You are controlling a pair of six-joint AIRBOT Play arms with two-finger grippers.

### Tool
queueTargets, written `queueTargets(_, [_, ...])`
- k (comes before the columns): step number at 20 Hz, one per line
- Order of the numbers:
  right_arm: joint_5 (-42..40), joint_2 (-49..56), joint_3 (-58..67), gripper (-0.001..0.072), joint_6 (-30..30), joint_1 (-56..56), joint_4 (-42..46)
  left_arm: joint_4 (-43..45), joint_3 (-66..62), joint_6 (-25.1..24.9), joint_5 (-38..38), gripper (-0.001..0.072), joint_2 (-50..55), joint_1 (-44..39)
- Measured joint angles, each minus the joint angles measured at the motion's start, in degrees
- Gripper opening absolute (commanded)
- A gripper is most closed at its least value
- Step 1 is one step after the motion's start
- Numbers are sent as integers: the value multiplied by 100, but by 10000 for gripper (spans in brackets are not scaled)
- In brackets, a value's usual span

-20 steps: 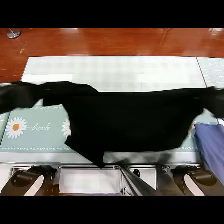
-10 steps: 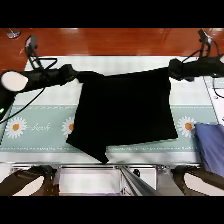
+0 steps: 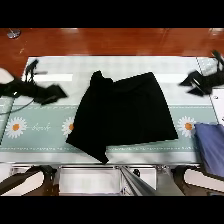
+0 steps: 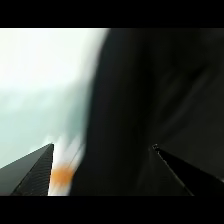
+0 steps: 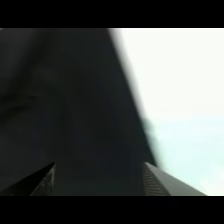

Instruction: Fold the shirts.

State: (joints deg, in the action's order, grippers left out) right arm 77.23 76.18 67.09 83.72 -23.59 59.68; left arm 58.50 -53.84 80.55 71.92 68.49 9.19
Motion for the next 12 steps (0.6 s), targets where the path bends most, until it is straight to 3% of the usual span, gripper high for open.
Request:
queueTargets(5, [-439,-1585,-2671,626,-667,-680,-750,-245,1919,-437,509,701,-590,986])
queueTargets(10, [-748,-2413,-3834,626,-894,-815,-1016,-844,3095,-756,155,696,-730,769])
queueTargets(11, [-761,-2470,-3912,626,-898,-824,-999,-1038,3244,-852,46,539,-739,632])
queueTargets(12, [-778,-2509,-3971,626,-894,-828,-949,-1222,3348,-968,-87,92,-743,490])
